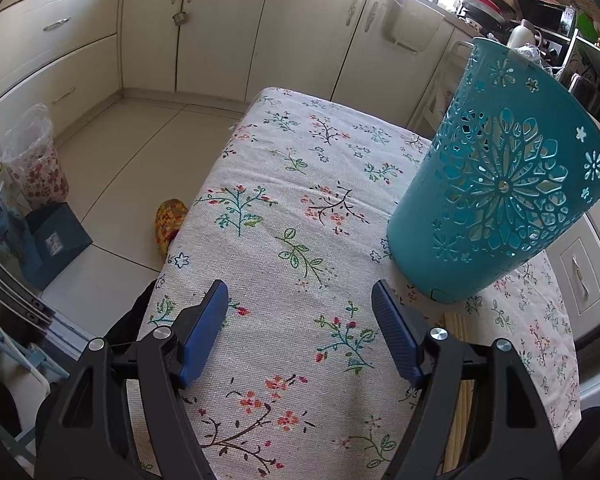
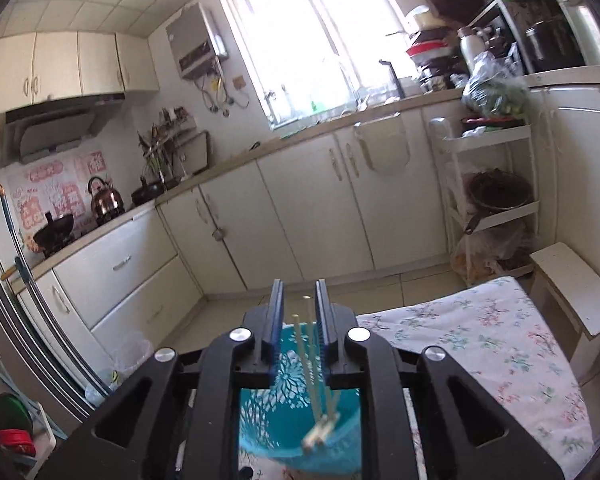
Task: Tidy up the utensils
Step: 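Move both grippers back down beside the stick bundle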
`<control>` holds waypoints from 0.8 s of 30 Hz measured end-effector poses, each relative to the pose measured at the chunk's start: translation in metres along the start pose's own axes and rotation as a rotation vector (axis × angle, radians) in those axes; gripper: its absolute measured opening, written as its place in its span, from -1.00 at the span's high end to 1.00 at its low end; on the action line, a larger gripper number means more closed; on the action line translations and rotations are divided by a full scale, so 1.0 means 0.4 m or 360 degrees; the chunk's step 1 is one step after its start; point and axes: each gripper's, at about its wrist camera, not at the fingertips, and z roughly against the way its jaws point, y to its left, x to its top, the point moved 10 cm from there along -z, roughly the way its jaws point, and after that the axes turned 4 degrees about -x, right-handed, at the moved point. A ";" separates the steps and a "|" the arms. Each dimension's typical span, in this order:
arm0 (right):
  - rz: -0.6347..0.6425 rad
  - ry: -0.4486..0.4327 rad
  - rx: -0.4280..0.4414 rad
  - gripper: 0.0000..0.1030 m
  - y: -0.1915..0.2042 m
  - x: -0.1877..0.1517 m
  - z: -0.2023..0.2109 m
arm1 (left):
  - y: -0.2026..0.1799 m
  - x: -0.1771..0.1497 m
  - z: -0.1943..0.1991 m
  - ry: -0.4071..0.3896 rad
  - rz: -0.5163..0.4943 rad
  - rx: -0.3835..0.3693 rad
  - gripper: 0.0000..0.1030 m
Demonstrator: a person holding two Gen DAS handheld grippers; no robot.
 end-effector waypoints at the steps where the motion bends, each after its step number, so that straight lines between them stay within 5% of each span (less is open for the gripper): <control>1: -0.0011 -0.0007 -0.0019 0.58 -0.014 -0.015 0.033 | -0.001 0.000 0.000 0.0000 0.0000 0.0000 -0.37; 4: -0.0002 0.0078 -0.0085 0.57 -0.046 -0.114 0.087 | -0.001 -0.001 0.000 0.0004 -0.0004 0.0007 -0.38; 11: 0.0071 0.0737 -0.0113 0.67 -0.054 -0.500 0.003 | 0.000 -0.003 0.004 0.0003 -0.0008 0.0021 -0.38; 16: 0.0174 0.0878 -0.0175 0.69 -0.045 -0.562 -0.054 | 0.006 -0.001 0.008 -0.0008 0.0020 0.0010 -0.40; 24: 0.0264 0.0896 -0.0236 0.70 -0.052 -0.566 -0.056 | 0.005 -0.002 0.007 -0.0001 0.0005 0.0016 -0.43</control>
